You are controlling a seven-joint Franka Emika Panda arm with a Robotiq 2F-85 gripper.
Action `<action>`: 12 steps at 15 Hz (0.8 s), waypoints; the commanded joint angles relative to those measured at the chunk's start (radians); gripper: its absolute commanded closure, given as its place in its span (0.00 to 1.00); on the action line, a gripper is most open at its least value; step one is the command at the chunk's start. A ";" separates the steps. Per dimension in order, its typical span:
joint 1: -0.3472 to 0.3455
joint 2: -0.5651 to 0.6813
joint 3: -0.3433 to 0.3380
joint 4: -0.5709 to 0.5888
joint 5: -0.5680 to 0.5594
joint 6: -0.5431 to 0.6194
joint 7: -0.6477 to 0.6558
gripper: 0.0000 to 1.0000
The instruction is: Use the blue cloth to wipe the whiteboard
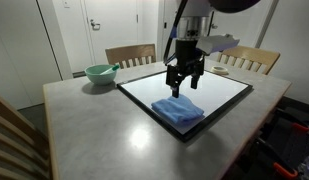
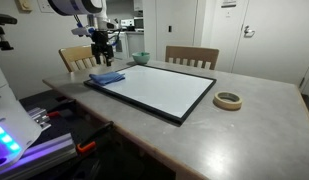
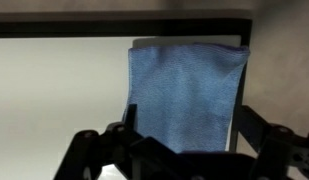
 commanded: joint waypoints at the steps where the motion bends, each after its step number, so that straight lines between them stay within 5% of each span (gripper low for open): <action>1: 0.013 0.051 -0.001 -0.034 0.036 0.106 -0.002 0.00; 12: 0.118 0.110 -0.060 -0.114 -0.019 0.321 0.040 0.00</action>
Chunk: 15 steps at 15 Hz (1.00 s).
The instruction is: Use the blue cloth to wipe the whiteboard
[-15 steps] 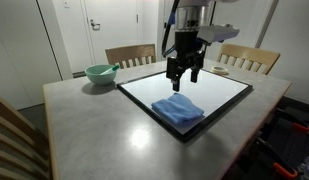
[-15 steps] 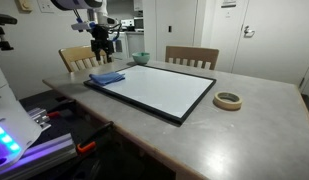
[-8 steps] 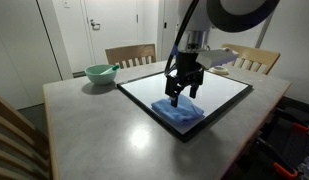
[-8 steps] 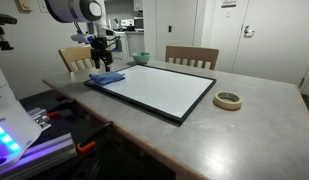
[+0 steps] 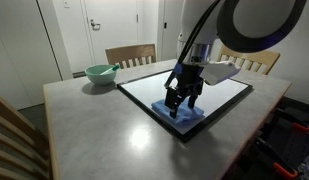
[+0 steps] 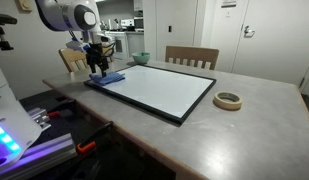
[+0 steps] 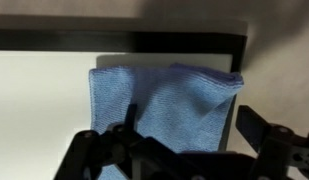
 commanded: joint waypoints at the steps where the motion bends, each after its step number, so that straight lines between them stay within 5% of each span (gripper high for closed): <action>1: 0.054 0.009 -0.054 -0.035 -0.037 0.053 0.041 0.00; 4: 0.076 -0.002 -0.076 -0.043 -0.050 0.065 0.049 0.00; 12: -0.095 -0.009 0.134 -0.040 0.203 0.181 -0.228 0.00; 15: -0.127 -0.036 0.142 -0.064 0.231 0.147 -0.267 0.00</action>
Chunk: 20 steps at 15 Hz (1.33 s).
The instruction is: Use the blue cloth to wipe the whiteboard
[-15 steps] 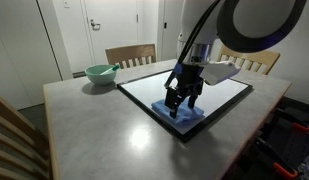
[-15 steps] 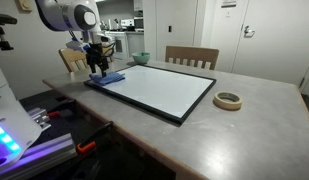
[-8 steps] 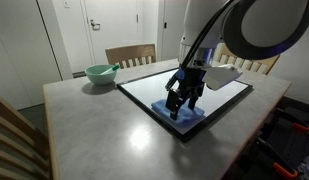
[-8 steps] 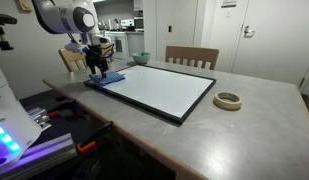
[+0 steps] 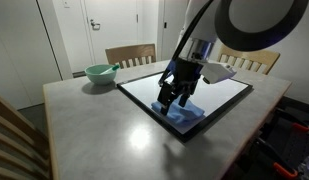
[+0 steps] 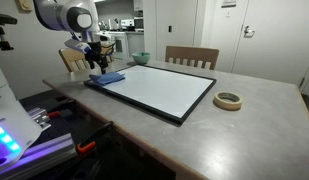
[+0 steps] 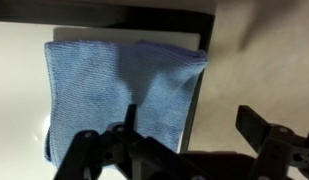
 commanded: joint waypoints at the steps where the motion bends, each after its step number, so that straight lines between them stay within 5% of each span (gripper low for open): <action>1: -0.055 -0.045 0.020 -0.043 0.038 -0.025 -0.064 0.00; 6: -0.035 -0.074 -0.043 -0.068 -0.014 -0.081 -0.045 0.00; 12: 0.079 -0.026 -0.215 -0.050 -0.244 -0.074 0.101 0.00; 20: 0.110 -0.041 -0.210 -0.023 -0.244 -0.090 0.137 0.00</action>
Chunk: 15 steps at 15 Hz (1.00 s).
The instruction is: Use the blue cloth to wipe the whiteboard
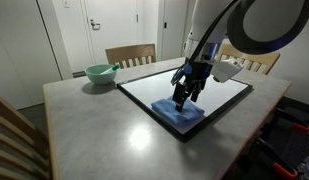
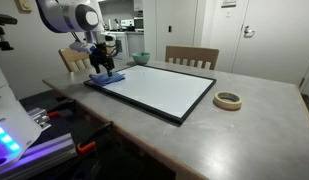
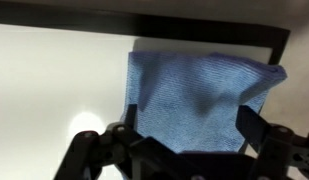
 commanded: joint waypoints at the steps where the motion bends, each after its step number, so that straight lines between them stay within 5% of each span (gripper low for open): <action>1: 0.030 -0.001 -0.028 0.015 -0.029 -0.007 0.038 0.00; 15: 0.033 0.115 -0.014 0.021 0.091 0.133 0.069 0.00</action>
